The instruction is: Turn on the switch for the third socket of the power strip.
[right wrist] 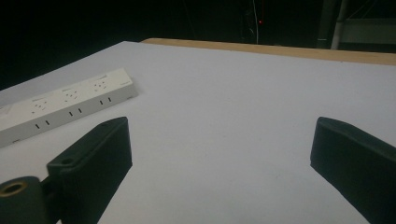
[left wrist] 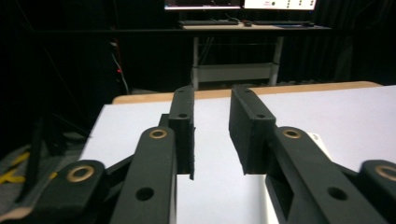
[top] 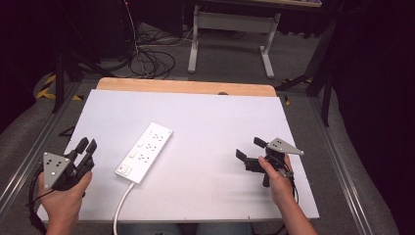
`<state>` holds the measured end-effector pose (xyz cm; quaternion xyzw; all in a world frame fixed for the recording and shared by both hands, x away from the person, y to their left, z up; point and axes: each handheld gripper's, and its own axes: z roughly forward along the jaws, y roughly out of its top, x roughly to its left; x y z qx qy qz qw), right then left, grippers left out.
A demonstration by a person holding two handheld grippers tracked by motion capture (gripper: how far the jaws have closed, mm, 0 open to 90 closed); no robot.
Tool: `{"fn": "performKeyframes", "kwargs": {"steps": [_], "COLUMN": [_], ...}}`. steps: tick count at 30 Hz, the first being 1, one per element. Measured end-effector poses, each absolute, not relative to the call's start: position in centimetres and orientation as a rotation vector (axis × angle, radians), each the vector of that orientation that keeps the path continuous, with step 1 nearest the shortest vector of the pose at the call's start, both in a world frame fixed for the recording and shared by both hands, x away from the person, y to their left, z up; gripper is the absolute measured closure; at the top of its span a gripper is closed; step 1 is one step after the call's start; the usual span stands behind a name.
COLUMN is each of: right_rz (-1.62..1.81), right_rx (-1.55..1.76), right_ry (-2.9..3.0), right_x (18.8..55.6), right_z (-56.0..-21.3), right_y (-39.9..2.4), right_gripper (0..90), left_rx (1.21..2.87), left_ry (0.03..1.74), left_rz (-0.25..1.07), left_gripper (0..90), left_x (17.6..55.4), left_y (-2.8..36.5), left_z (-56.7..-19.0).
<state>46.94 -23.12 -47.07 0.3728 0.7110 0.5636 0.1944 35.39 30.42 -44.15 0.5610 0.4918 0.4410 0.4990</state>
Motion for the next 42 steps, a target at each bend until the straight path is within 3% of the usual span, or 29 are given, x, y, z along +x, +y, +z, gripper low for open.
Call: {"fn": "performKeyframes", "kwargs": {"steps": [12,19,30,39,42], "right_rz": [1.579,1.578,1.574,1.577,1.569], "right_rx": [1.046,1.05,1.049,1.037,1.038], "right_ry": [1.993,1.996,2.0,1.988,1.969], "right_x": [46.88,46.86,46.88,46.82,46.78], "right_z": [-47.05,-47.1,-47.13,-47.04,-46.99], "right_y": [-23.17,-23.01,-23.05,-23.06,-23.04], "right_gripper": [5.7,5.6,5.6,5.0,4.8], "left_rx": [1.33,1.307,1.312,1.302,1.305], "left_ry": [1.207,1.224,1.237,1.242,1.215], "left_rz": [1.074,1.067,1.074,1.091,1.093], "left_gripper": [58.0,40.9,31.6,8.3,4.5], "left_x": [35.29,35.24,35.33,35.35,35.23], "left_y": [30.56,30.68,30.55,30.34,30.36], "left_z": [-43.91,-43.78,-43.73,-43.76,-43.79]}}
